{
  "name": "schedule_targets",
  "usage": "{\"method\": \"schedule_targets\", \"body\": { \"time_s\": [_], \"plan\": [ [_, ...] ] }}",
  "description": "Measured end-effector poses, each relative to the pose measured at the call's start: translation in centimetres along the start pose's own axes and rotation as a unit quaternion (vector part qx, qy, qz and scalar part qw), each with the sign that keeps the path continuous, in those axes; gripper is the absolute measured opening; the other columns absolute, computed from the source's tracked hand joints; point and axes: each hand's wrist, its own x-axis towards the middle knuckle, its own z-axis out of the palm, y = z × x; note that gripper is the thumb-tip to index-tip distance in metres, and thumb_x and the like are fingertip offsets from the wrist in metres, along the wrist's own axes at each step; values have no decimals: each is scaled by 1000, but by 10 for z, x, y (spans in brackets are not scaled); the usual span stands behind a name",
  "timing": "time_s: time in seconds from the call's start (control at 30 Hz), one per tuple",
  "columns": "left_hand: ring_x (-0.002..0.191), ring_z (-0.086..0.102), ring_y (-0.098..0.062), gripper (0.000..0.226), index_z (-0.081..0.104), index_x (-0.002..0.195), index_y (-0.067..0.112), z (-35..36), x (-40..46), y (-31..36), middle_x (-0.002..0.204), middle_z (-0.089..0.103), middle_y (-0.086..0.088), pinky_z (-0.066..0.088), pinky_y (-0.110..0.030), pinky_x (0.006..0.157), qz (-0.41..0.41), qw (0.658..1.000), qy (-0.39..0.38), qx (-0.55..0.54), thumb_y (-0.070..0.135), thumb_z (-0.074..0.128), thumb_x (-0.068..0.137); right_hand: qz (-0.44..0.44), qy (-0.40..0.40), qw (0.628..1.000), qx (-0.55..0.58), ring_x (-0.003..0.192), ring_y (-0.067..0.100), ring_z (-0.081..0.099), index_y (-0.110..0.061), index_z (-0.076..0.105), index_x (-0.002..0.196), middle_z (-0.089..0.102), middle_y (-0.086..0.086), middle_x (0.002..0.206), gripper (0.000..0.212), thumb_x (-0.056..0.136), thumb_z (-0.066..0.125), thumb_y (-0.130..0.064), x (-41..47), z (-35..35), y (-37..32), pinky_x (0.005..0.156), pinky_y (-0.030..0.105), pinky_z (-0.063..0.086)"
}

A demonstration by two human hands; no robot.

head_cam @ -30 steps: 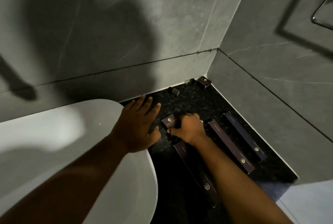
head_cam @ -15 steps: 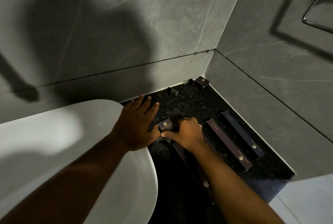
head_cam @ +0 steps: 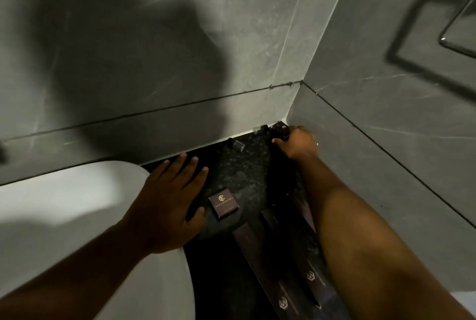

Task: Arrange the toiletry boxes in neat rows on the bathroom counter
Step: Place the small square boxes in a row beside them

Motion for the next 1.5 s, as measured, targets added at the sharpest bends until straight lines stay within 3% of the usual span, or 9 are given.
{"method": "schedule_targets", "body": {
  "time_s": [0.27, 0.53, 0.67, 0.73, 0.87, 1.1, 1.33, 1.4, 1.5],
  "plan": [
    [141, 20, -32, 73, 41, 142, 12, 4, 3, 1, 149, 36, -16, 21, -53, 110, -8, 999, -10, 30, 46, 43, 77, -24, -72, 997, -27, 122, 38, 50, -21, 52, 125, 55, 18, 131, 43, 84, 59, -33, 70, 18, 5, 106, 44, 35],
    [141, 22, -34, 72, 42, 142, 13, 1, 0, 0, 147, 39, -17, 15, -49, 111, -18, 999, -26, 32, 44, 41, 78, -32, -152, 988, -23, 117, 36, 57, -25, 57, 123, 61, 16, 128, 70, 69, 54, -68, 10, 25, 6, 98, 43, 47],
    [139, 25, -36, 71, 43, 140, 12, 2, 4, 2, 145, 42, -19, 15, -48, 111, -19, 999, -20, 24, 44, 42, 78, -49, -204, 978, 18, 107, 28, 65, -20, 68, 109, 71, 10, 112, 69, 57, 71, -66, -26, 18, 17, 93, 40, 52],
    [138, 27, -37, 70, 44, 140, 11, 2, 3, 3, 144, 43, -20, 16, -47, 111, -23, 999, -17, 20, 44, 42, 78, -69, -194, 978, -13, 109, 33, 62, -22, 66, 111, 65, 12, 117, 74, 51, 72, -65, -43, 16, 14, 93, 41, 52],
    [136, 30, -39, 68, 46, 138, 10, -1, 2, 4, 142, 44, -22, 17, -47, 110, -27, 999, -11, 20, 45, 40, 80, -75, -166, 981, -71, 122, 42, 45, -19, 57, 124, 45, 16, 133, 62, 70, 71, -45, -74, 12, -2, 102, 47, 44],
    [135, 32, -41, 67, 48, 136, 9, -2, 1, 4, 139, 47, -25, 26, -56, 108, -29, 999, -10, 9, 43, 40, 79, -73, -130, 988, -32, 107, 33, 59, -20, 66, 104, 67, 11, 111, 58, 66, 67, -64, -103, 18, -15, 91, 44, 51],
    [136, 30, -41, 67, 45, 138, 11, -2, 1, 4, 141, 44, -24, 20, -54, 108, -26, 1000, -6, 11, 42, 40, 79, -124, -198, 967, -97, 133, 41, 26, -43, 28, 143, 21, 9, 154, 69, 82, 59, -38, -107, 14, -26, 109, 55, 29],
    [136, 30, -41, 67, 45, 138, 11, -2, 1, 3, 142, 44, -24, 19, -53, 108, -25, 1000, -6, 12, 43, 39, 79, -82, -203, 974, -62, 135, 41, 27, -38, 19, 147, 26, 11, 152, 84, 76, 62, -48, -108, 15, -24, 108, 55, 30],
    [136, 29, -41, 67, 45, 138, 11, -2, 1, 3, 142, 44, -24, 20, -53, 108, -26, 1000, -8, 12, 44, 38, 80, -30, -164, 986, -27, 129, 39, 35, -29, 39, 136, 43, 13, 140, 88, 63, 56, -74, -112, 21, -27, 106, 55, 34]
  ]
}}
